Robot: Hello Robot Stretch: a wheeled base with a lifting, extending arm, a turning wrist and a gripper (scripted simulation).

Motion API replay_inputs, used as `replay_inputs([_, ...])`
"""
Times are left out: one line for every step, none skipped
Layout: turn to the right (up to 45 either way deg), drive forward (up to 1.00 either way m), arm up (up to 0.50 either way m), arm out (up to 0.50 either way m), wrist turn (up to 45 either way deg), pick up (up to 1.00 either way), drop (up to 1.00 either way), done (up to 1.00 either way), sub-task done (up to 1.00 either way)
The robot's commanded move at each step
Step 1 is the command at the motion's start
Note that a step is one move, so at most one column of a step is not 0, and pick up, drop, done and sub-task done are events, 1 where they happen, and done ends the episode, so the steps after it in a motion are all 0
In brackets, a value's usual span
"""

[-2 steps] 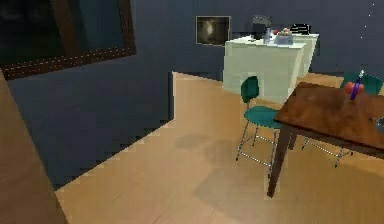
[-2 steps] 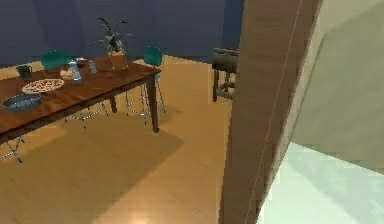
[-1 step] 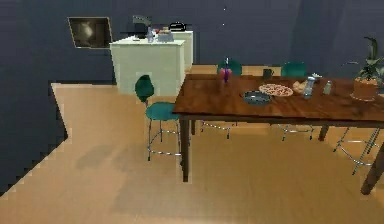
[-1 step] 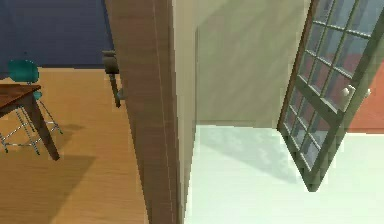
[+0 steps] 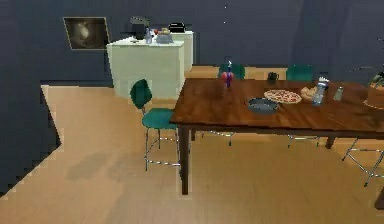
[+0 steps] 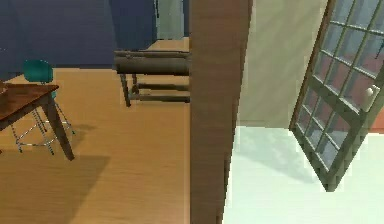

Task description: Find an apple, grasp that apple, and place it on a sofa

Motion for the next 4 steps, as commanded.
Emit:
replay_inputs([-27.0,0.0,0.0,0.0,0.0,0.0,0.0,0.0,0.0])
replay_inputs([0.0,1.0,0.0,0.0,0.0,0.0,0.0,0.0,0.0])
replay_inputs([-6.0,0.0,0.0,0.0,0.0,0.0,0.0,0.0,0.0])
replay_inputs([0.0,0.75,0.0,0.0,0.0,0.0,0.0,0.0,0.0])
